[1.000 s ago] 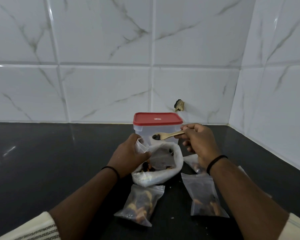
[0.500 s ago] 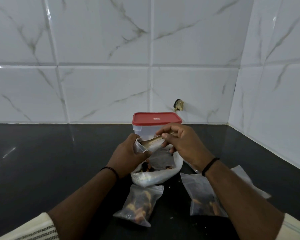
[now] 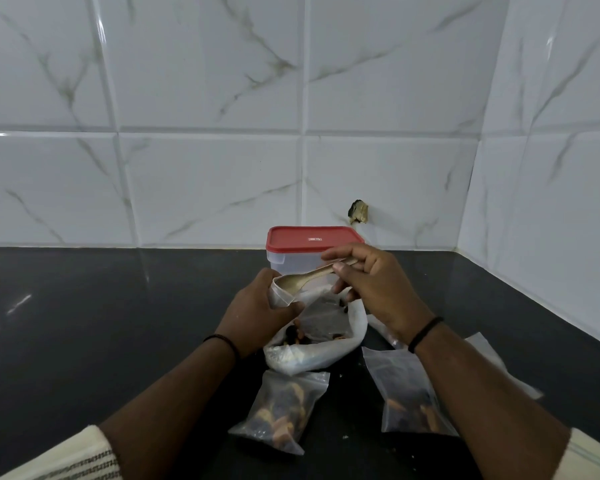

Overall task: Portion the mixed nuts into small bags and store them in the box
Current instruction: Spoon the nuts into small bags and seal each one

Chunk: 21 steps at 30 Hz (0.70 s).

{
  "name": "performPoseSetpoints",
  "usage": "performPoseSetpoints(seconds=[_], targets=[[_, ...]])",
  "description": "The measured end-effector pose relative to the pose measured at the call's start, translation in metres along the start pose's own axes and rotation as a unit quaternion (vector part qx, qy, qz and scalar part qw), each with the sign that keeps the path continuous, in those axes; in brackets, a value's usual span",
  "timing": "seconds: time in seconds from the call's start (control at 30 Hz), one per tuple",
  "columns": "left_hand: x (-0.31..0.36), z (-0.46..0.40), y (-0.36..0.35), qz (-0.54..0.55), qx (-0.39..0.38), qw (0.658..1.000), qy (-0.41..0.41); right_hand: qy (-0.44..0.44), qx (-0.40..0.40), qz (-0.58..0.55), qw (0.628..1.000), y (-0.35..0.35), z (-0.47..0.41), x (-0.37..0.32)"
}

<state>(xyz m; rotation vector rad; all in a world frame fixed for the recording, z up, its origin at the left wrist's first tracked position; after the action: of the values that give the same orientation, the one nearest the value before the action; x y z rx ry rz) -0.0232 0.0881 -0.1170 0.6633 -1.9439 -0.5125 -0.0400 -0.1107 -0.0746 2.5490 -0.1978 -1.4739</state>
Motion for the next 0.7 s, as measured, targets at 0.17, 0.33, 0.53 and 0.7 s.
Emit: performPoseSetpoints(seconds=[0.17, 0.33, 0.53, 0.7], targets=[[-0.001, 0.0, 0.0, -0.011, -0.006, 1.0, 0.009, -0.056, 0.121, -0.015, 0.991, 0.012, -0.006, 0.01], [-0.002, 0.0, -0.002, -0.025, -0.011, 0.999, 0.024, -0.108, 0.165, 0.013, 0.98, 0.018, -0.007, 0.017], [-0.008, -0.004, -0.002, -0.05, -0.022, 0.997, 0.052, -0.109, 0.126, 0.03, 0.986, 0.015, -0.005, 0.015], [-0.01, -0.005, 0.0, -0.073, -0.004, 0.995, 0.071, -0.119, 0.093, 0.056, 0.987, 0.011, -0.003, 0.013]])
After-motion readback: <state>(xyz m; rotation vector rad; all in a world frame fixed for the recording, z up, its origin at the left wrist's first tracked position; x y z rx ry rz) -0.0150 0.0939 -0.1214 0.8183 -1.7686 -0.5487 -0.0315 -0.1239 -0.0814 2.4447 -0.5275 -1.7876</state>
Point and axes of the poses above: each hand's wrist, its own z-axis away from the middle knuckle, its own y-axis out of the back of the hand, x = y × z, the point moved 2 cm from there along -z, towards the middle knuckle, and after that the axes turned 1 degree about x, right-handed, at the moved point
